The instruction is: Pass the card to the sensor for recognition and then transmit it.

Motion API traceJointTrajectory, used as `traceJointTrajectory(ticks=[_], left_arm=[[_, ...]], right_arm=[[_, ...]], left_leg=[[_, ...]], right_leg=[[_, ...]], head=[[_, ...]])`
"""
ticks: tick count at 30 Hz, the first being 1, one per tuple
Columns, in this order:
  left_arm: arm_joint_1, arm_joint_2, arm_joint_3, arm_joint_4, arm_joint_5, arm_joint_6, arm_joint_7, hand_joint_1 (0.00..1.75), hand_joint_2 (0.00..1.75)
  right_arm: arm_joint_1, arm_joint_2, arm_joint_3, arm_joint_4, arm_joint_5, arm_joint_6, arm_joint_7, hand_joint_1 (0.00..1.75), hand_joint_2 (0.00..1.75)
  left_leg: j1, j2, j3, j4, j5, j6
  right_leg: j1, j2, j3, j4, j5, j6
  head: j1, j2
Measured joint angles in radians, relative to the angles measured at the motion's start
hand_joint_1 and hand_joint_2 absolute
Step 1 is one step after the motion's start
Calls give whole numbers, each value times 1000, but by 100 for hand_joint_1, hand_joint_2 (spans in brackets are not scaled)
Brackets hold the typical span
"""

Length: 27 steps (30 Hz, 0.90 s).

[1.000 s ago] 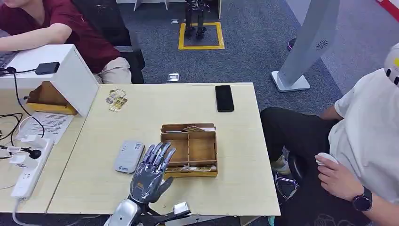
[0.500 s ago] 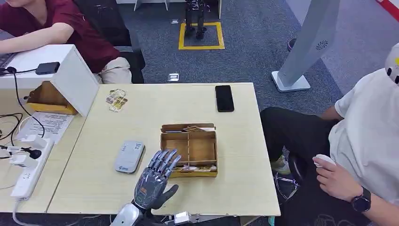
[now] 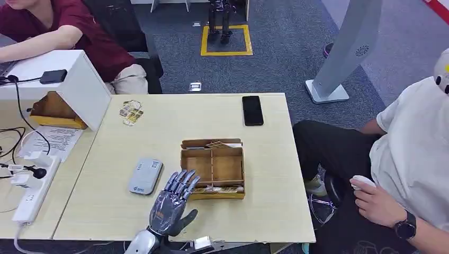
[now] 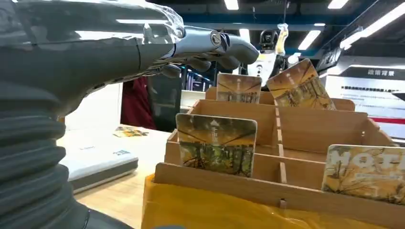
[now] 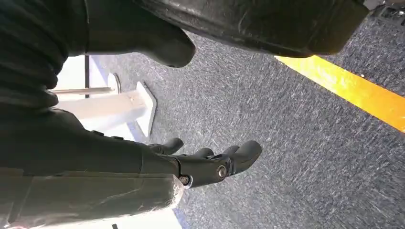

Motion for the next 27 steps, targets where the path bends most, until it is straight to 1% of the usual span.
traceJointTrajectory(ticks=[12,13,15,16,17,18,19,20,21,22,24,26,27], left_arm=[[-3,-9,24,3,-2,0,6,0,175],[-3,-9,24,3,-2,0,6,143,175],[-3,-9,25,3,-1,0,6,175,175],[-5,-10,26,5,3,0,7,166,175],[-7,-10,27,7,7,0,8,154,175],[-9,-10,31,11,11,0,8,155,175],[-12,-10,34,13,18,0,8,80,175],[-14,-10,34,14,20,0,8,112,175],[-15,-10,36,17,24,0,7,103,175],[-15,-10,40,22,25,0,6,162,175],[-16,-11,43,26,25,0,6,155,175],[-16,-10,43,29,33,0,13,154,175],[-17,-10,43,30,37,0,17,159,175]], right_arm=[[0,0,5,0,3,0,0,0,175],[0,0,6,0,3,0,0,0,175],[0,0,6,0,3,0,0,0,175],[0,0,7,0,3,0,0,0,175],[0,0,7,0,3,0,0,0,175],[0,0,7,0,3,0,0,0,175],[0,0,7,0,4,0,0,0,175],[0,0,7,0,5,0,0,0,175],[0,0,7,0,5,0,0,0,175],[0,0,7,0,5,0,0,0,175],[0,0,7,0,5,0,0,0,175],[0,0,7,0,8,0,0,0,175],[0,0,7,0,11,0,0,0,175]], left_leg=[[0,0,0,0,0,0],[0,0,0,0,0,0],[0,0,0,0,0,0],[0,0,0,0,0,0],[0,0,0,0,0,0],[0,0,0,0,0,0],[0,0,0,0,0,0],[0,0,0,0,0,0],[0,0,0,0,0,0],[0,0,0,0,0,0],[0,0,0,0,0,0],[0,0,0,0,0,0],[0,0,0,0,0,0]], right_leg=[[0,0,0,0,0,0],[0,0,0,0,0,0],[0,0,0,0,0,0],[0,0,0,0,0,0],[0,0,0,0,0,0],[0,0,0,0,0,0],[0,0,0,0,0,0],[0,0,0,0,0,0],[0,0,0,0,0,0],[0,0,0,0,0,0],[0,0,0,0,0,0],[0,0,0,0,0,0],[0,0,0,0,0,0]], head=[[0,0],[0,0],[0,0],[0,0],[0,0],[0,0],[0,0],[0,0],[0,0],[0,0],[0,0],[0,0],[0,0]])
